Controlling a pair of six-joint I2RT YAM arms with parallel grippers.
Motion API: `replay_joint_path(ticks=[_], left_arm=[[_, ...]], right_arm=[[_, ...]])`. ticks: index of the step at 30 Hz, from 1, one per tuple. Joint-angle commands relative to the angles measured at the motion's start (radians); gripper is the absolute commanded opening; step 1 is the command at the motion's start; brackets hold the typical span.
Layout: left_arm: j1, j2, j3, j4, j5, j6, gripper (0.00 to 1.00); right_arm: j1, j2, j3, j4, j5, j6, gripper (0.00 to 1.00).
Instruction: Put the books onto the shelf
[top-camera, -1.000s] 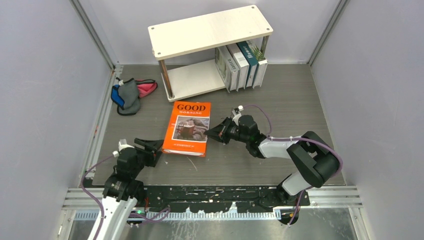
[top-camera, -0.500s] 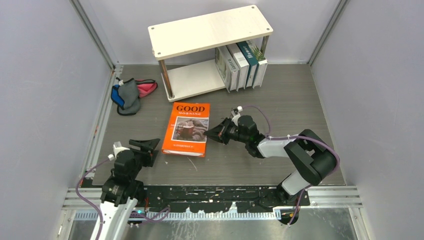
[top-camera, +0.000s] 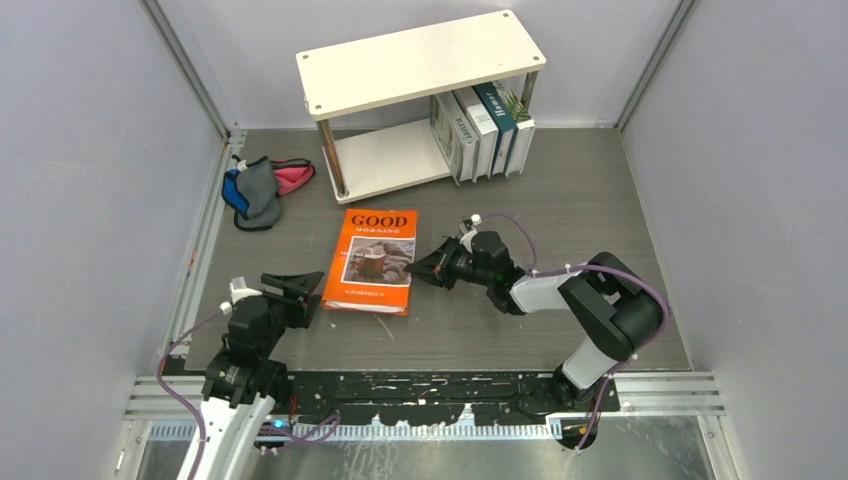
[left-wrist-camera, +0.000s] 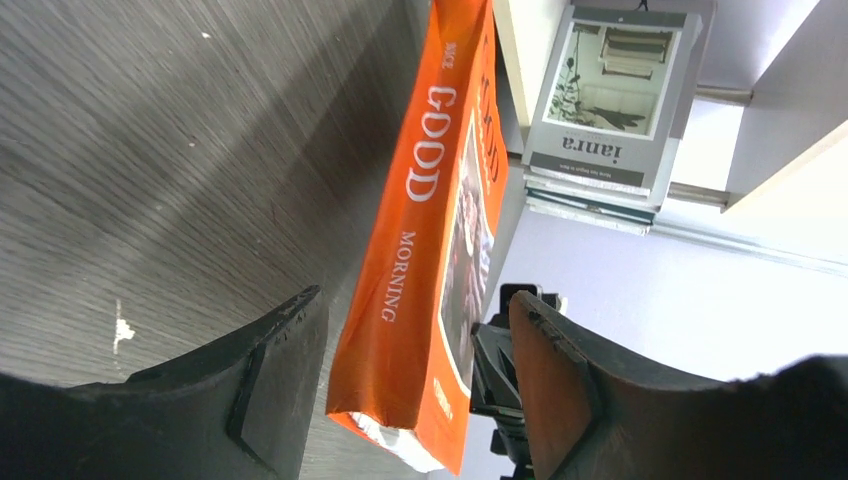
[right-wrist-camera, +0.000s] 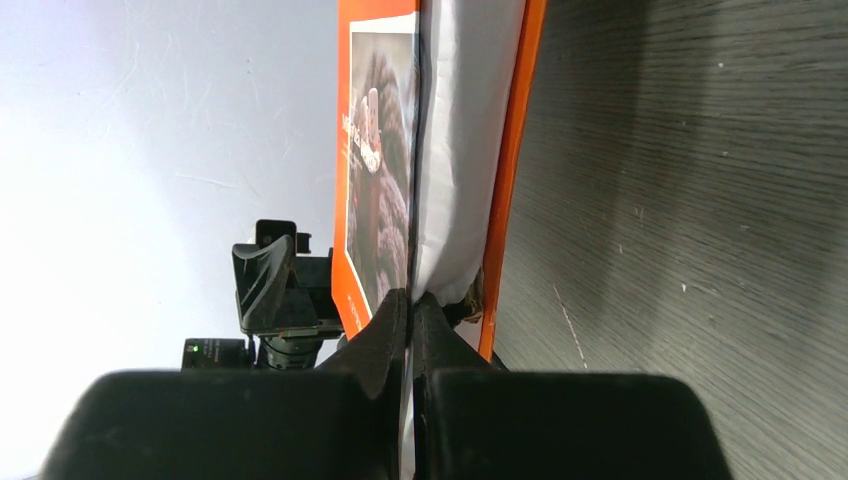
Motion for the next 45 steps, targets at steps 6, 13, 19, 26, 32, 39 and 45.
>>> replay_joint_path(ticks=[6,13,19,26,32,39,45], left_arm=[[0.006,0.041,-0.003,0.145,0.115,0.007,0.67],[0.007,0.034,-0.013,0.153,0.143,0.011,0.67],[0.007,0.039,-0.022,0.160,0.160,0.028,0.67],[0.006,0.036,-0.020,0.123,0.143,0.075,0.67],[0.006,0.045,-0.025,0.122,0.130,0.092,0.67],[0.007,0.069,-0.008,0.121,0.110,0.122,0.67],[0.006,0.078,0.015,0.096,0.080,0.147,0.67]], right_arm=[[0.030,0.013,0.075,0.122,-0.006,0.029,0.01],[0.047,0.024,0.089,0.129,0.002,0.039,0.01],[0.063,0.032,0.104,0.141,0.007,0.054,0.01],[0.067,0.009,0.103,0.134,0.007,0.059,0.01],[0.066,-0.006,0.096,0.127,0.002,0.057,0.01],[0.066,-0.019,0.096,0.113,-0.011,0.054,0.01],[0.065,-0.043,0.086,0.097,-0.024,0.045,0.01]])
